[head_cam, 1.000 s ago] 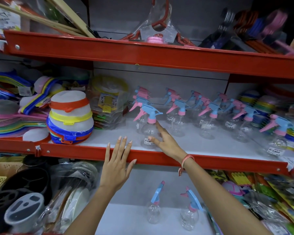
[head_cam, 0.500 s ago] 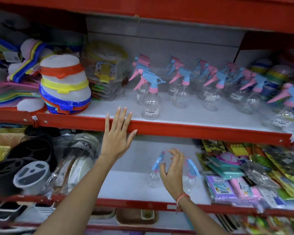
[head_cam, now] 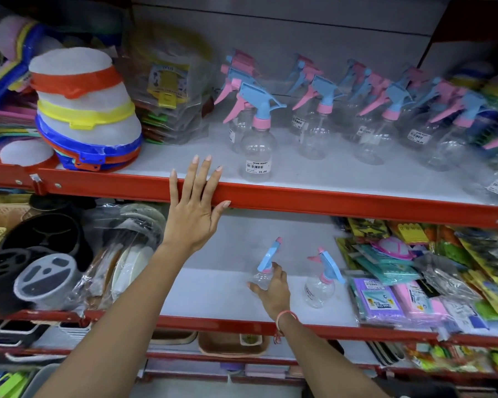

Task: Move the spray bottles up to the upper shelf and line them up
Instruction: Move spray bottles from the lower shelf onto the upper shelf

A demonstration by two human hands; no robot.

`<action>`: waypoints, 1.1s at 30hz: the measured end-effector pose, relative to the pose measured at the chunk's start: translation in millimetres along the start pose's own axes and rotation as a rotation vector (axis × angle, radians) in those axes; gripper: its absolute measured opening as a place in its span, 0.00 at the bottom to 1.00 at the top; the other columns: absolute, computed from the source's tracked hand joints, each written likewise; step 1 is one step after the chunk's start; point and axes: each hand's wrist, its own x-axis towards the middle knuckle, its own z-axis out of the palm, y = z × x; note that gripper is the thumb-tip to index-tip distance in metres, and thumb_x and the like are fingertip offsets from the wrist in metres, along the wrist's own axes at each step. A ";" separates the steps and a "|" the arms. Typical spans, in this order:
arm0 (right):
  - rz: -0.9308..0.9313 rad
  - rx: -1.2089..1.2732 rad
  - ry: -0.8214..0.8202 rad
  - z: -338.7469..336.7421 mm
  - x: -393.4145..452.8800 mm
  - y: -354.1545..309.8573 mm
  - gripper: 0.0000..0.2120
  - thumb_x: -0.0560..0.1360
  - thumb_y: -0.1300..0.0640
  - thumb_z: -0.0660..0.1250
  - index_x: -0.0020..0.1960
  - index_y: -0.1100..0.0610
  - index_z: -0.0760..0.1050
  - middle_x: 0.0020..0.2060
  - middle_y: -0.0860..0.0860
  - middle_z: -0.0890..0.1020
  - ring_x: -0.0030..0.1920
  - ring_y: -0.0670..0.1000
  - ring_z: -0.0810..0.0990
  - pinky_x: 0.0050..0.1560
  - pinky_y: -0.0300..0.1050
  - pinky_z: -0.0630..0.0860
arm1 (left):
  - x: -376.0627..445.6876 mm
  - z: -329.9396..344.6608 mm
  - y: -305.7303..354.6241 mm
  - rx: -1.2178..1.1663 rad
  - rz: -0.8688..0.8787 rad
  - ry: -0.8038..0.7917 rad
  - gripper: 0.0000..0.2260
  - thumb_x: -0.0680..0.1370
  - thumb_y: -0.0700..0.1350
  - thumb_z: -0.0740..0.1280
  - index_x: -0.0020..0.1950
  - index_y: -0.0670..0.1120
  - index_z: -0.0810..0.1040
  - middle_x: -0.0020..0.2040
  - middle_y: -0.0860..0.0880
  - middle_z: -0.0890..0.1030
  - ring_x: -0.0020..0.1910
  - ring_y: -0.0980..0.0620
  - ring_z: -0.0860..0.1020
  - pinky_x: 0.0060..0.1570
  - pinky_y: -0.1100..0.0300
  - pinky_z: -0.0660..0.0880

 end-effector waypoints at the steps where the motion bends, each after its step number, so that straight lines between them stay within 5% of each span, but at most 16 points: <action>1: -0.012 0.008 -0.001 -1.3 -2.5 0.4 0.37 0.70 0.50 0.75 0.72 0.58 0.61 0.66 0.56 0.71 0.64 0.57 0.73 0.64 0.47 0.71 | 0.1 0.3 0.1 0.001 0.000 0.003 0.27 0.83 0.58 0.50 0.80 0.47 0.52 0.80 0.43 0.56 0.80 0.44 0.50 0.77 0.42 0.40; 10: -0.131 0.185 -0.010 -54.0 -56.1 -4.6 0.34 0.66 0.44 0.76 0.67 0.51 0.67 0.61 0.47 0.75 0.63 0.49 0.73 0.62 0.51 0.75 | -0.4 -2.2 1.8 -0.016 -0.023 -0.038 0.29 0.83 0.58 0.50 0.80 0.48 0.49 0.81 0.44 0.54 0.80 0.45 0.47 0.77 0.41 0.40; 14: -0.236 0.282 0.016 -90.3 -78.8 -20.8 0.28 0.62 0.39 0.76 0.58 0.39 0.70 0.57 0.42 0.77 0.60 0.41 0.74 0.51 0.33 0.75 | -1.2 -9.2 5.8 -0.042 -0.044 -0.068 0.29 0.83 0.58 0.50 0.80 0.47 0.50 0.81 0.44 0.54 0.80 0.45 0.48 0.76 0.39 0.43; 19: -0.374 0.292 0.105 -143.0 -88.6 -51.6 0.25 0.62 0.49 0.80 0.54 0.35 0.74 0.50 0.33 0.80 0.53 0.38 0.79 0.48 0.27 0.74 | -2.8 -20.1 16.9 -0.023 -0.095 -0.085 0.29 0.82 0.57 0.52 0.79 0.44 0.54 0.80 0.42 0.56 0.80 0.44 0.52 0.75 0.35 0.47; 28: -0.548 0.326 0.272 -238.9 -55.5 -138.3 0.32 0.57 0.40 0.80 0.57 0.41 0.71 0.50 0.42 0.83 0.48 0.43 0.84 0.49 0.43 0.81 | 23.8 -32.8 73.2 -0.100 -0.081 -0.009 0.29 0.82 0.56 0.53 0.78 0.41 0.58 0.79 0.42 0.59 0.79 0.44 0.57 0.73 0.31 0.51; 33: -0.560 0.284 0.348 -254.2 -11.3 -160.7 0.30 0.62 0.41 0.78 0.61 0.43 0.71 0.56 0.41 0.78 0.50 0.43 0.82 0.51 0.41 0.79 | 28.8 -21.5 92.1 -0.078 -0.143 -0.067 0.31 0.81 0.58 0.50 0.78 0.40 0.58 0.79 0.42 0.58 0.78 0.43 0.57 0.73 0.31 0.50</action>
